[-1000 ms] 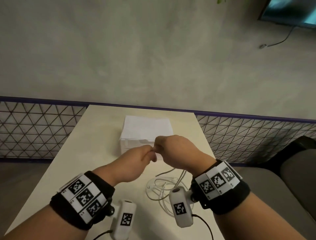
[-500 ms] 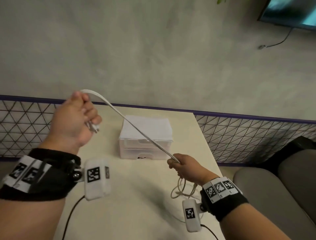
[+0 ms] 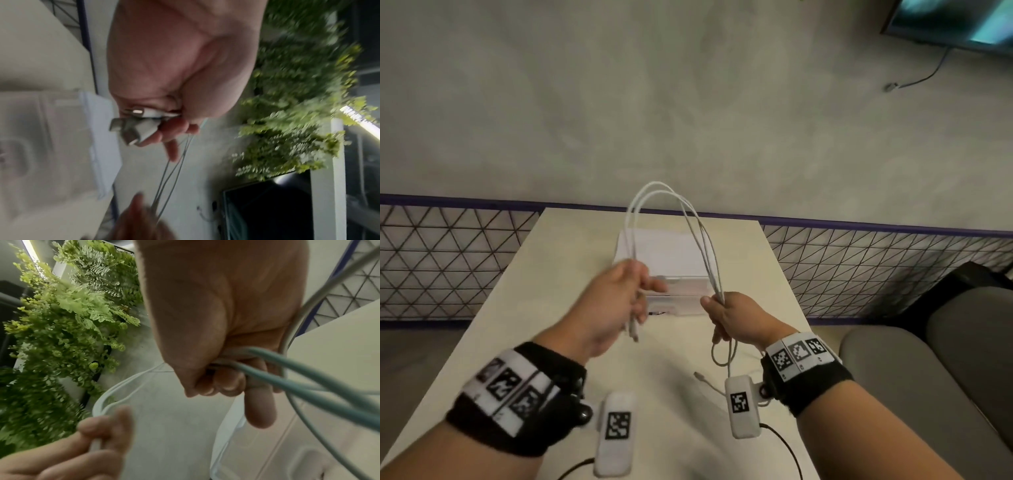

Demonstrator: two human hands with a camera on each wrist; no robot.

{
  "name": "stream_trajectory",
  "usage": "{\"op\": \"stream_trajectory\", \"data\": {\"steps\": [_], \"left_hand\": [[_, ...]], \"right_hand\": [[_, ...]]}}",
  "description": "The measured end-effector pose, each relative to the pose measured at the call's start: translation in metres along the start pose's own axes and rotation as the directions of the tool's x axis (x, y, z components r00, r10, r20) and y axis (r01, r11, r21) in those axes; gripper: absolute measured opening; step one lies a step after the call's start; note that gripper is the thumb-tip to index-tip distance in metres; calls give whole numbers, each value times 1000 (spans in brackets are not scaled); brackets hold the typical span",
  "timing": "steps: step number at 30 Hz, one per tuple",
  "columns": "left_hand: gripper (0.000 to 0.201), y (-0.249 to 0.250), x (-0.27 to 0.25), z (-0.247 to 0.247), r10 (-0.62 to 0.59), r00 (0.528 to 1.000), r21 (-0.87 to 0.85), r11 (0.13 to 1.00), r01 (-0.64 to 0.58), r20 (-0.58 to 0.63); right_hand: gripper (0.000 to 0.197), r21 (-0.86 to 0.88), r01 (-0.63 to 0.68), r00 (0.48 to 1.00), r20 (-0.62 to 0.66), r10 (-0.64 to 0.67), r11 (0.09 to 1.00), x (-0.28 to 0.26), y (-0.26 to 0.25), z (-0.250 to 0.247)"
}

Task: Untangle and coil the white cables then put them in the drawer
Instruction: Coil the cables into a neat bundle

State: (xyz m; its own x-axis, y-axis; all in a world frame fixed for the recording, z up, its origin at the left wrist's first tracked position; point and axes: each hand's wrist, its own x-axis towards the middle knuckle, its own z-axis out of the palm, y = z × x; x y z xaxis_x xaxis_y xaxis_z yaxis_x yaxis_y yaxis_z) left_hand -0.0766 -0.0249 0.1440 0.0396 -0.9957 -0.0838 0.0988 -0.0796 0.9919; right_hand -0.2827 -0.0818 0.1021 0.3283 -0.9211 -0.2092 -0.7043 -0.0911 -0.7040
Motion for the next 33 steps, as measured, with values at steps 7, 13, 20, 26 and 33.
{"op": "stream_trajectory", "data": {"steps": [7,13,20,26,33], "left_hand": [[34,-22,8,35,-141,954,217,972,84,263],[28,10,19,26,-81,996,-104,991,84,30],[31,17,25,14,36,976,-307,946,-102,-213],[33,17,30,-9,72,950,-375,907,-189,-304],[35,30,30,-19,122,967,-410,889,-206,-223]], "right_hand": [[30,-152,130,980,168,-104,980,2,-31,13],[26,-53,95,980,179,-85,994,-4,-18,14],[14,-94,70,957,286,-41,993,-1,4,-2],[13,-120,-82,967,230,108,989,1,36,-4],[49,-376,-294,928,108,356,879,5,83,4]]}}
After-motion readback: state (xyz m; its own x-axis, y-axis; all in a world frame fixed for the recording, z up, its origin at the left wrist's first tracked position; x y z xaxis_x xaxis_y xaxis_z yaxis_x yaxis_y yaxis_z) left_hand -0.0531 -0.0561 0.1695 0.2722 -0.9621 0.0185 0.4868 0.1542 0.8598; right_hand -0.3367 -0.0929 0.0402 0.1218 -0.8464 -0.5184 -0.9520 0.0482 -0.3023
